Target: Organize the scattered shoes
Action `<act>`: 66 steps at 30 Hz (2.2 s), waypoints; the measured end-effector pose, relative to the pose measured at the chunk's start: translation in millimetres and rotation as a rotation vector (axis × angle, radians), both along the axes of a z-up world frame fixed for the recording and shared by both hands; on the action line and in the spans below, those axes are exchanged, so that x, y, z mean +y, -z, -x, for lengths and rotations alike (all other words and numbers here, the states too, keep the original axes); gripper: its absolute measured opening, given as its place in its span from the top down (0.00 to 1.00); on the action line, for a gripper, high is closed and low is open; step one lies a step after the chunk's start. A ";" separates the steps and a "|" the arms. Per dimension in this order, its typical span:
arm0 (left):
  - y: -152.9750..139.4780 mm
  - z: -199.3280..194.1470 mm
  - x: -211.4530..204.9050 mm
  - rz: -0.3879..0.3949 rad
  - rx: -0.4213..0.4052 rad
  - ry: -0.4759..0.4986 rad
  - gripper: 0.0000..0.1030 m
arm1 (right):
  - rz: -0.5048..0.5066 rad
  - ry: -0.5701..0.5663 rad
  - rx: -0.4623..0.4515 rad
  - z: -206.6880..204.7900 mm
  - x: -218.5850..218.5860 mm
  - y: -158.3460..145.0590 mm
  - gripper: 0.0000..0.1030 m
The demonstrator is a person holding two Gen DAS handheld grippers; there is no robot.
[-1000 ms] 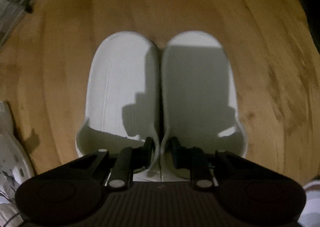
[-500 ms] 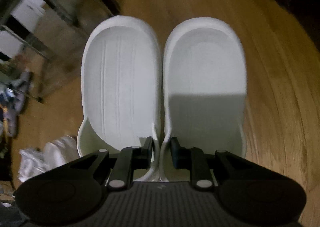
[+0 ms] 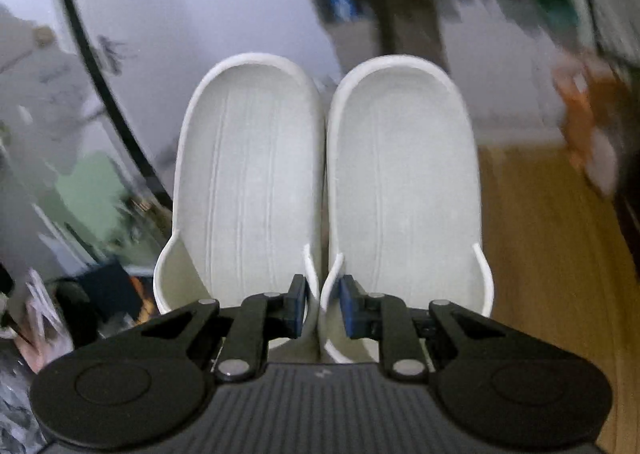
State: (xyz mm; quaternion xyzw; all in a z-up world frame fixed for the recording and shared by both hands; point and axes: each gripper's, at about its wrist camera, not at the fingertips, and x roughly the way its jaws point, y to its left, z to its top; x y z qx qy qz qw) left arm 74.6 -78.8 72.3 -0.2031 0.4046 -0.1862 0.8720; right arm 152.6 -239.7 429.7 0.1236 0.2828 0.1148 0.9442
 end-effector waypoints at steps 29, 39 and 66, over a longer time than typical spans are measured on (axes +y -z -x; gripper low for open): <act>-18.1 -50.2 68.1 0.044 -0.017 0.007 0.01 | -0.041 0.032 -0.156 -181.9 84.6 12.6 0.47; 106.4 26.6 196.4 -0.102 0.183 -0.093 0.00 | 0.127 -0.242 0.119 4.3 88.0 199.9 0.26; 178.9 65.3 196.2 -0.190 0.318 -0.184 0.00 | 0.484 -0.511 0.847 21.2 222.3 551.3 0.06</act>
